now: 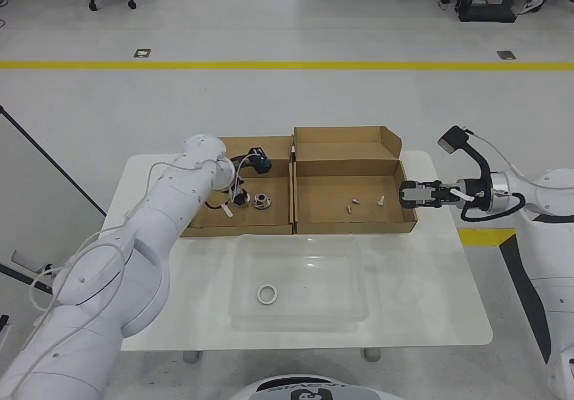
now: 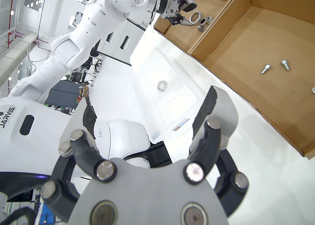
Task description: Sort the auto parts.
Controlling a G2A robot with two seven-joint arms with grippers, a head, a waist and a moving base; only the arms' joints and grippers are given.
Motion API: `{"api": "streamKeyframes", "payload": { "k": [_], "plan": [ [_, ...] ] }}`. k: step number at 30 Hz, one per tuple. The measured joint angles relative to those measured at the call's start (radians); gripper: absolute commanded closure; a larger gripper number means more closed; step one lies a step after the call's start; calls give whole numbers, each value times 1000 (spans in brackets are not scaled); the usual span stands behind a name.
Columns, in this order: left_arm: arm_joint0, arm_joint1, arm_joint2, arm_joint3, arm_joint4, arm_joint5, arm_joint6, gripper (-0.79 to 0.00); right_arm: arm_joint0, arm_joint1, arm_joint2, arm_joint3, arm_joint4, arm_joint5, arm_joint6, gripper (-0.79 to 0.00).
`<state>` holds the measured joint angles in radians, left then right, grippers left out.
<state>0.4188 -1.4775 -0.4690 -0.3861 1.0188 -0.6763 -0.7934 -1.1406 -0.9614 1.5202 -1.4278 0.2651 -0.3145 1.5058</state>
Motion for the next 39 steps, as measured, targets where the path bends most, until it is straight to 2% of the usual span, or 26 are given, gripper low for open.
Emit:
{"api": "streamKeyframes", "payload": {
  "k": [7, 12, 18, 24, 30, 39],
  "plan": [
    [-42, -7, -22, 24, -25, -5, 20, -785, 0, 0, 0, 0, 0, 0, 0, -785],
    [-87, -3, -52, 0, -67, -41, 13, -785, 0, 0, 0, 0, 0, 0, 0, -785],
    [-119, 14, -87, -62, -126, -133, -60, -785, 0, 0, 0, 0, 0, 0, 0, -785],
    [-115, 51, -132, -197, -202, -172, -181, -785, 0, 0, 0, 0, 0, 0, 0, -785],
    [-65, 127, -142, -442, -258, -86, -266, -785, 0, 0, 0, 0, 0, 0, 0, -785],
    [86, 303, -185, -925, -431, 94, -446, -785, 0, 0, 0, 0, 0, 0, 0, -785]
  ]
}}
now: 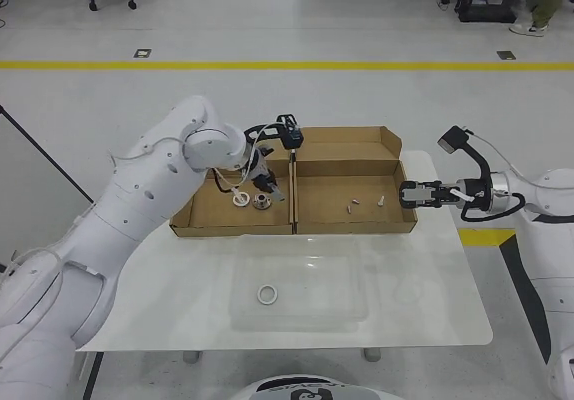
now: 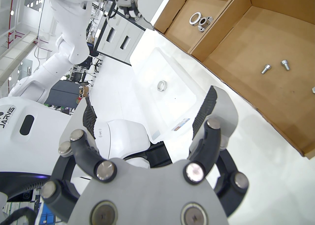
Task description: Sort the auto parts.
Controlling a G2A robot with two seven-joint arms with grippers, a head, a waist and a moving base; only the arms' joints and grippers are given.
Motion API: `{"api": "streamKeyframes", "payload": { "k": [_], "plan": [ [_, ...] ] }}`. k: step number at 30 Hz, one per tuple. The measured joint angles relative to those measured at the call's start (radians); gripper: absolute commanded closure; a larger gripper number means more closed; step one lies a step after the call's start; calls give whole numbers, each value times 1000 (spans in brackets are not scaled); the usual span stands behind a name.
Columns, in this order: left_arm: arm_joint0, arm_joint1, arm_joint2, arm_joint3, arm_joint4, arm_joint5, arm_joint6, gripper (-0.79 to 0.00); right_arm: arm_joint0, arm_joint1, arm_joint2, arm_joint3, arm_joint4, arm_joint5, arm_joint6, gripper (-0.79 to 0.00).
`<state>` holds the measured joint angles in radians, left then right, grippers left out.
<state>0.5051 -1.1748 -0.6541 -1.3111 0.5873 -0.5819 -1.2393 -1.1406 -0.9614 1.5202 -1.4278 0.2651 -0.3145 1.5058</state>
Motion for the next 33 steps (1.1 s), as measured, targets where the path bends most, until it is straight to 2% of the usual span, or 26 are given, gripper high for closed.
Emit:
{"api": "streamKeyframes", "payload": {
  "k": [4, 7, 16, 20, 23, 33],
  "plan": [
    [52, 71, -2, -183, -55, 58, -57, -785, 0, 0, 0, 0, 0, 0, 0, -785],
    [69, 112, 20, -279, -80, 89, -88, -785, 0, 0, 0, 0, 0, 0, 0, -785],
    [49, 208, 112, -452, -185, 155, -155, -785, 0, 0, 0, 0, 0, 0, 0, -785],
    [34, 234, 147, -487, -193, 167, -166, -785, 0, 0, 0, 0, 0, 0, 0, -785],
    [40, 246, 143, -507, -213, 168, -167, -785, 0, 0, 0, 0, 0, 0, 0, -785],
    [41, 246, 141, -512, -209, 169, -168, -785, 0, 0, 0, 0, 0, 0, 0, -785]
  ]
}}
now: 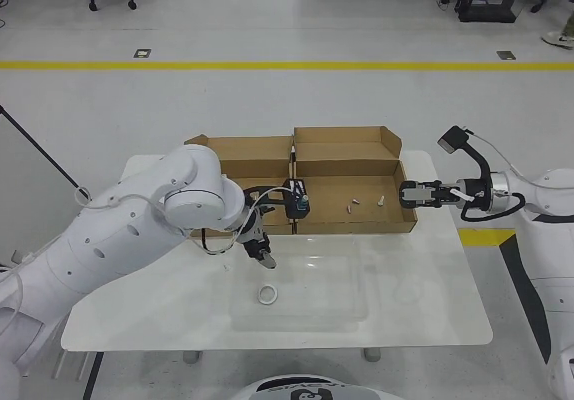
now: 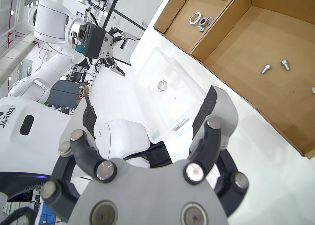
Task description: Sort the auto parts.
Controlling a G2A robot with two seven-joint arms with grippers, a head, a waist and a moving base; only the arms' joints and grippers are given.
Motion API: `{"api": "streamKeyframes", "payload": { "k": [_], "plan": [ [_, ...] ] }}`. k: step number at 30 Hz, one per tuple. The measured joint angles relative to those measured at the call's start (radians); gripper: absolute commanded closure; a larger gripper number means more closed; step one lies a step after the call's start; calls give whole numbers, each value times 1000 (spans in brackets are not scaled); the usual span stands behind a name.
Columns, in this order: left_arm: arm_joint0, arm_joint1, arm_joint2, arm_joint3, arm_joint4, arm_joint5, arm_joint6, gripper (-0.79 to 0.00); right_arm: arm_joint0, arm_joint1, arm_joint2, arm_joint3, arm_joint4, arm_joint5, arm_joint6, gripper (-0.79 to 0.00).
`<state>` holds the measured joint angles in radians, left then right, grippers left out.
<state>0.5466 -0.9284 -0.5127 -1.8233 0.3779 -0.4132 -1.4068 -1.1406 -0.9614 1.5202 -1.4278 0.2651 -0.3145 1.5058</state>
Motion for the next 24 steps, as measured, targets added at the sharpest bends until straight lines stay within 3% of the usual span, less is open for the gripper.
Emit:
{"api": "streamKeyframes", "payload": {
  "k": [5, 10, 16, 21, 23, 24],
  "plan": [
    [-30, -15, 101, -33, 46, 72, -74, -785, 0, 0, 0, 0, 0, 0, 0, -785],
    [-120, -57, 215, -10, 2, 123, -123, -785, 0, 0, 0, 0, 0, 0, 0, -785],
    [-179, -112, 302, 56, -35, 92, -93, -785, 0, 0, 0, 0, 0, 0, 0, -785],
    [-179, -143, 344, 97, -18, 76, -76, -785, 0, 0, 0, 0, 0, 0, 0, -785],
    [-163, -151, 343, 107, -5, 67, -67, -748, 0, 0, 0, 0, 0, 0, 0, -785],
    [-156, -153, 343, 109, 3, 65, -65, -650, 0, 0, 0, 0, 0, 0, 0, -785]
  ]
}}
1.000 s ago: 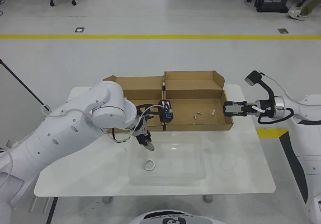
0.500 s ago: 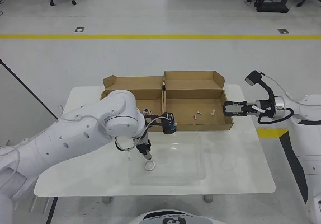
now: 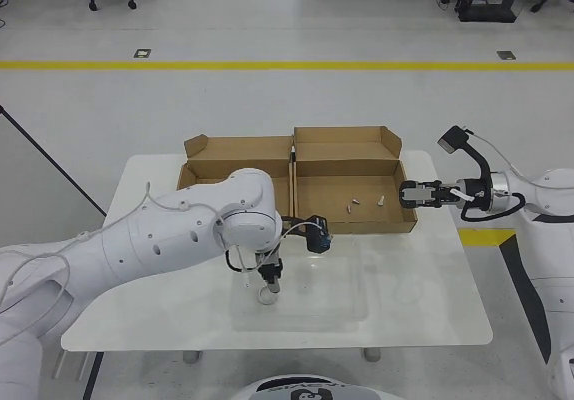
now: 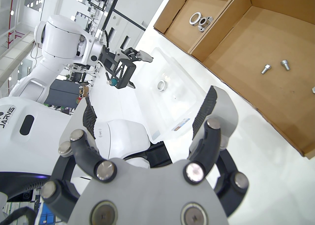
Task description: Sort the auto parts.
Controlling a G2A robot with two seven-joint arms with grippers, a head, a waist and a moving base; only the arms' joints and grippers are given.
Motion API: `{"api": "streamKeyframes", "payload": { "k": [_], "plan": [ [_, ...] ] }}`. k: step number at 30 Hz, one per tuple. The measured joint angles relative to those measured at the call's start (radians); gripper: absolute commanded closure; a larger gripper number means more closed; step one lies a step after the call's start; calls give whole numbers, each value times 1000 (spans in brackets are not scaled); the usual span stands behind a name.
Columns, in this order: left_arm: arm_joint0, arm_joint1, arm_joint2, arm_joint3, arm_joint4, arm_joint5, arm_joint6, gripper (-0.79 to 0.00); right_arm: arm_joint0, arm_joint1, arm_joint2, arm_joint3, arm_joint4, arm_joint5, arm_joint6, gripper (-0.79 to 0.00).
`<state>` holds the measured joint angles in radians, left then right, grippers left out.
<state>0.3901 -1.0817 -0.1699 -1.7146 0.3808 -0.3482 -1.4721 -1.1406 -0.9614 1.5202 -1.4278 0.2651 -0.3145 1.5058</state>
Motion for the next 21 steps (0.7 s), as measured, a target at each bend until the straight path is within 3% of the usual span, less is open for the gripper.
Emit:
{"api": "streamKeyframes", "payload": {
  "k": [4, 7, 21],
  "plan": [
    [32, -7, 0, 4, 34, -4, 3, -471, 0, 0, 0, 0, 0, 0, 0, -785],
    [53, -8, 0, 6, 47, 0, 0, -388, 0, 0, 0, 0, 0, 0, 0, -785],
    [129, -10, 0, 38, 95, 9, -9, -332, 0, 0, 0, 0, 0, 0, 0, -785]
  ]
}}
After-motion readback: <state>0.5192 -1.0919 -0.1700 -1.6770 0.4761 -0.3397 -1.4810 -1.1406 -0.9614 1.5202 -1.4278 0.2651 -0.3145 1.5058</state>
